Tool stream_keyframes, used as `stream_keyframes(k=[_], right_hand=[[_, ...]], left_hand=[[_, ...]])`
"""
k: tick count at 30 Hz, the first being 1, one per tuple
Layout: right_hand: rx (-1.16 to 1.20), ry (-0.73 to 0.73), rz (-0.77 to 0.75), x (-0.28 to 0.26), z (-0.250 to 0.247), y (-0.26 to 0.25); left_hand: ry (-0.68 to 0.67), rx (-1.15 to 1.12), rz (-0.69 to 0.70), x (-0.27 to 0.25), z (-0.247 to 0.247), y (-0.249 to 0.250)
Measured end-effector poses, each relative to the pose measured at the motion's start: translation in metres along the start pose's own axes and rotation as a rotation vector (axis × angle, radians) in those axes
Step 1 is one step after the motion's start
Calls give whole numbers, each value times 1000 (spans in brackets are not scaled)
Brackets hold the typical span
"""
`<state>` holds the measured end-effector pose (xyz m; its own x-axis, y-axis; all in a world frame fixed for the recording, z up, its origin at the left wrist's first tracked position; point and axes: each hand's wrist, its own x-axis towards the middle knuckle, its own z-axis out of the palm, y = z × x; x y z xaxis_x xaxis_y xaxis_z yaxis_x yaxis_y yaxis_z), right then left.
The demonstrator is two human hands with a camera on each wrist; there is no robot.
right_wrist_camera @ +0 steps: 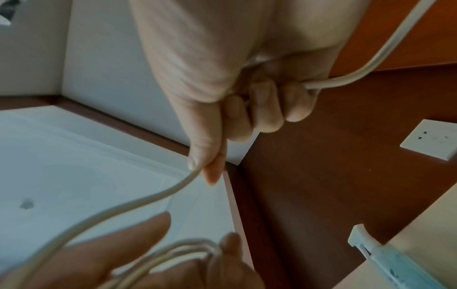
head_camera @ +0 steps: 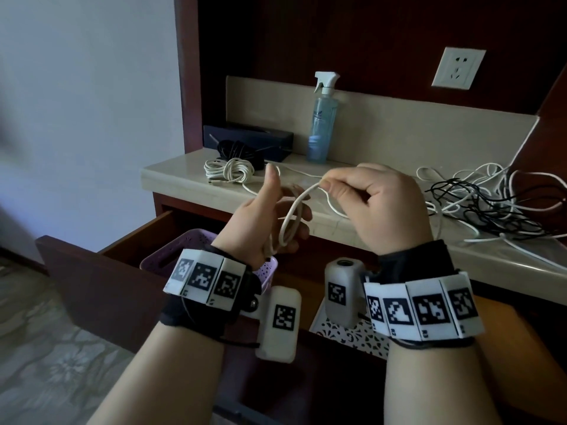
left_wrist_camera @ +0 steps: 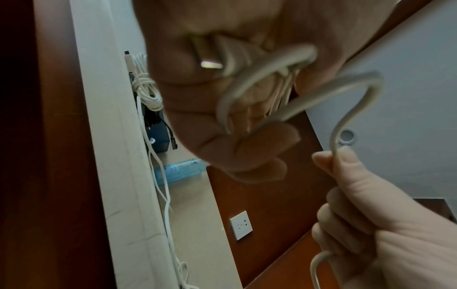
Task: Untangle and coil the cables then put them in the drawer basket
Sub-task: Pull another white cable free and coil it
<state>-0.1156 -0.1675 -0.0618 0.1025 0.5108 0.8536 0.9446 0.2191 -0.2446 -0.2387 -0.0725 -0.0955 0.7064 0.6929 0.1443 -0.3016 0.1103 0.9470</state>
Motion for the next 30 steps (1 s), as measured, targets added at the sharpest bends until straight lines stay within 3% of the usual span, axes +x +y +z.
stream_keyframes(k=[5, 9, 12, 15, 24, 30], right_hand=[[-15, -93, 29, -2, 0, -6], [-74, -180, -52, -4, -6, -5], [-23, -218, -76, -3, -9, -4], [11, -257, 0, -2, -21, 6], [51, -69, 8, 0, -22, 12], [-12, -70, 106, -2, -11, 19]], left_hand=[[-145, 145, -40, -4, 4, -7], [-230, 144, -77, -11, 3, -9], [-225, 154, -24, -17, 7, -9], [-188, 115, -8, -19, 7, -9], [-264, 127, -51, -13, 7, -4], [-257, -41, -43, -9, 9, -1]])
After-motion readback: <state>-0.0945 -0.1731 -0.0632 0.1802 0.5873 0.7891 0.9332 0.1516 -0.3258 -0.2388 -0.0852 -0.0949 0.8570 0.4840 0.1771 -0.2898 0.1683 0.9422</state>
